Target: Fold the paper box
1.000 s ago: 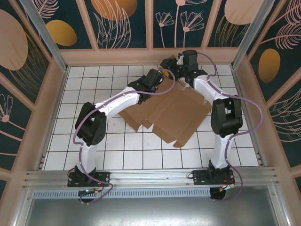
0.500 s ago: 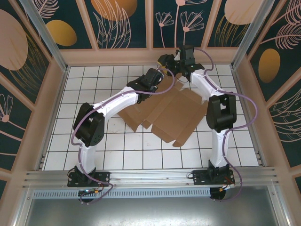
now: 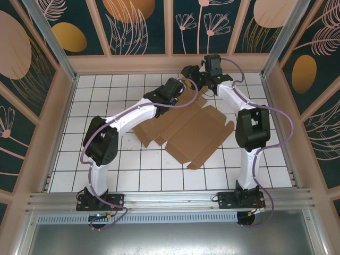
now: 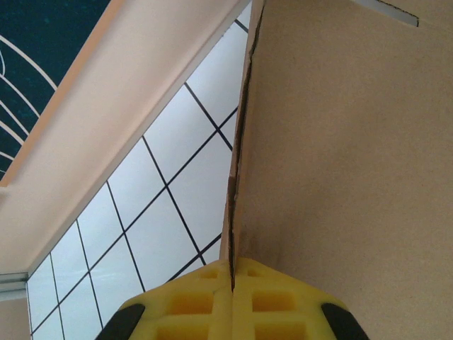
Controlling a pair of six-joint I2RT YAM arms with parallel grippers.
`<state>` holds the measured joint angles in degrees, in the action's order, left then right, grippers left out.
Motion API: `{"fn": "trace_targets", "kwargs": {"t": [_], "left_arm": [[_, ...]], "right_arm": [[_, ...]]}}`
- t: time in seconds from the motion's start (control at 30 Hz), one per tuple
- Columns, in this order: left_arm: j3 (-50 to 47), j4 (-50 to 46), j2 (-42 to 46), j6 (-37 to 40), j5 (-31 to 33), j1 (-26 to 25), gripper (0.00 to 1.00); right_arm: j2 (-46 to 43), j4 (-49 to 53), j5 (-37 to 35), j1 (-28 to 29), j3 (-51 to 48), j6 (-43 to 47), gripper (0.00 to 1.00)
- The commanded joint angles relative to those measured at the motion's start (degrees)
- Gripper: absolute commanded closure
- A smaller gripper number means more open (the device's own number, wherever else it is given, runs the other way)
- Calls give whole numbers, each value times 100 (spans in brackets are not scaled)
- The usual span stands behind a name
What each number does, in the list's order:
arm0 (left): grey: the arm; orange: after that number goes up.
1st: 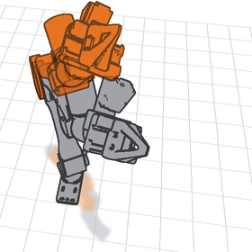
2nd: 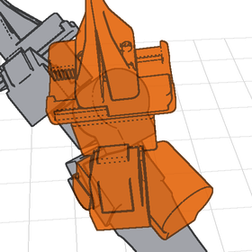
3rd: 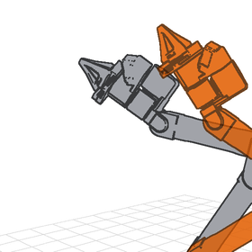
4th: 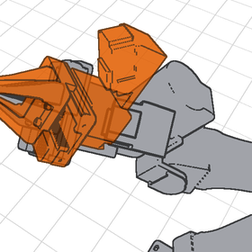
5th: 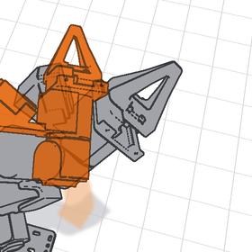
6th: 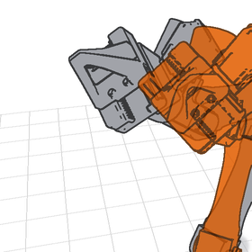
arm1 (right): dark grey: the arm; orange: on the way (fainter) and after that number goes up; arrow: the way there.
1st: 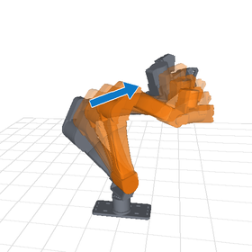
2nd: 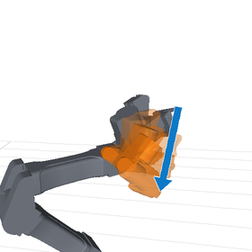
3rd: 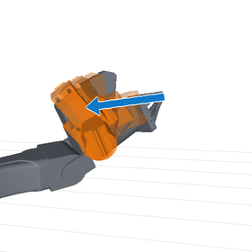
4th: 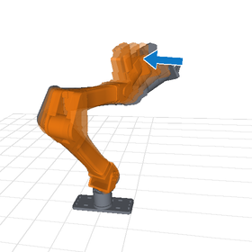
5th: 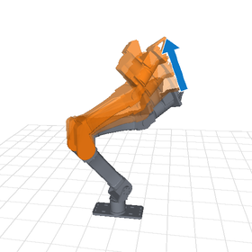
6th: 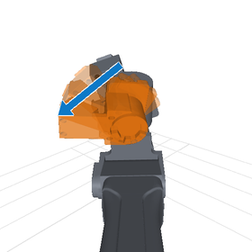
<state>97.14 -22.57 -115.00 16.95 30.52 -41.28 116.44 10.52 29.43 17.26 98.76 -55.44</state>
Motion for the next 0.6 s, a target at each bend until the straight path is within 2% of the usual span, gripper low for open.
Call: {"fn": "trace_targets", "kwargs": {"t": [0.0, 0.3, 0.57], "left_arm": [[50, 253, 167, 42, 99, -30, 100], [22, 240, 192, 44, -5, -54, 100], [14, 270, 226, 75, 0, -74, 100]], "right_arm": [[-299, -178, -6, -77, -198, -9, 46], [-79, -356, 210, -57, -36, -127, 41], [304, -182, 169, 22, 330, -167, 45]]}}
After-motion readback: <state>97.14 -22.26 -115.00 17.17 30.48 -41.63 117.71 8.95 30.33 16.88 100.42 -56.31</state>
